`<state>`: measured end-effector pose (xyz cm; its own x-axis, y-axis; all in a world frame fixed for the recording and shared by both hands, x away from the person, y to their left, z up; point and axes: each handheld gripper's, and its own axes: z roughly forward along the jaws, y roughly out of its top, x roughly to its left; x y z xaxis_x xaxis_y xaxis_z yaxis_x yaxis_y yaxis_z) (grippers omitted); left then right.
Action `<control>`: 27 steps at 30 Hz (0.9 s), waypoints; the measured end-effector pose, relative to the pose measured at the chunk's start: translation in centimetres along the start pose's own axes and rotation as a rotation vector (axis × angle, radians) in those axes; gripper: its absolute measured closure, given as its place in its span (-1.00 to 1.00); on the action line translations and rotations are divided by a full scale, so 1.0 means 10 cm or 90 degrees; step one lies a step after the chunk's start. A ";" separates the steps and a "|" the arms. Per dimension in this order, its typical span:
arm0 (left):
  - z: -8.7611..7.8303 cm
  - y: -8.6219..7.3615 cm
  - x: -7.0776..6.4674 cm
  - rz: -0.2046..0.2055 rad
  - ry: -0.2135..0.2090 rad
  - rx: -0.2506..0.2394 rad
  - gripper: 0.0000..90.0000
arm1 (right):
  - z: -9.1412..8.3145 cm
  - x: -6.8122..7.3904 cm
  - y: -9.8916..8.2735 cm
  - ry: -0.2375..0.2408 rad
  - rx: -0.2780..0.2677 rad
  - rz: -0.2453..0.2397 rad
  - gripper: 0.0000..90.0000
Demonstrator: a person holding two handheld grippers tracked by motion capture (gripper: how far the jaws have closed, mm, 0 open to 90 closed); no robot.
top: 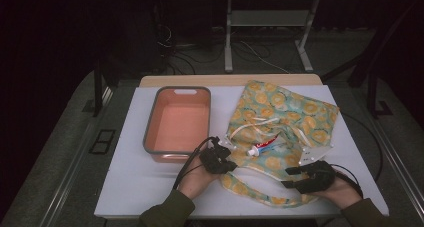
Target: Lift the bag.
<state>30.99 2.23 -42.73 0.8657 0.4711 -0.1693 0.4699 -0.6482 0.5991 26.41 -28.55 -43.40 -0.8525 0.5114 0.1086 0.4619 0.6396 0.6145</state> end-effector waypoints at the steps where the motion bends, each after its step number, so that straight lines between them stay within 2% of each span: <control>1: 0.00 0.00 0.00 0.000 0.000 0.000 0.99 | 0.02 0.00 0.00 -0.007 0.011 -0.005 0.25; 4: -0.02 0.01 0.00 -0.005 -0.002 -0.013 0.99 | 0.03 -0.01 -0.01 -0.029 0.037 -0.013 0.70; 7: -0.06 0.02 0.00 -0.007 0.000 -0.029 0.99 | 0.03 -0.04 -0.01 -0.040 0.039 -0.014 0.96; 10: -0.10 0.04 0.00 -0.007 0.005 -0.050 1.00 | -0.01 -0.07 0.01 -0.057 0.018 -0.013 0.99; 14: -0.19 0.08 0.02 -0.023 -0.006 -0.087 1.00 | -0.12 -0.12 0.05 -0.083 -0.031 -0.006 0.99; 19: -0.23 0.15 -0.01 -0.016 -0.002 -0.106 0.99 | -0.25 -0.17 0.10 -0.111 -0.077 0.001 0.99; 27: -0.33 0.24 -0.01 -0.012 0.006 -0.143 1.00 | -0.38 -0.22 0.17 -0.129 -0.137 0.011 0.99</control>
<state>31.46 2.62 -38.66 0.8549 0.4880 -0.1763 0.4354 -0.4900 0.7552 28.15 -30.77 -39.68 -0.7686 0.6392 -0.0253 0.3948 0.5051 0.7675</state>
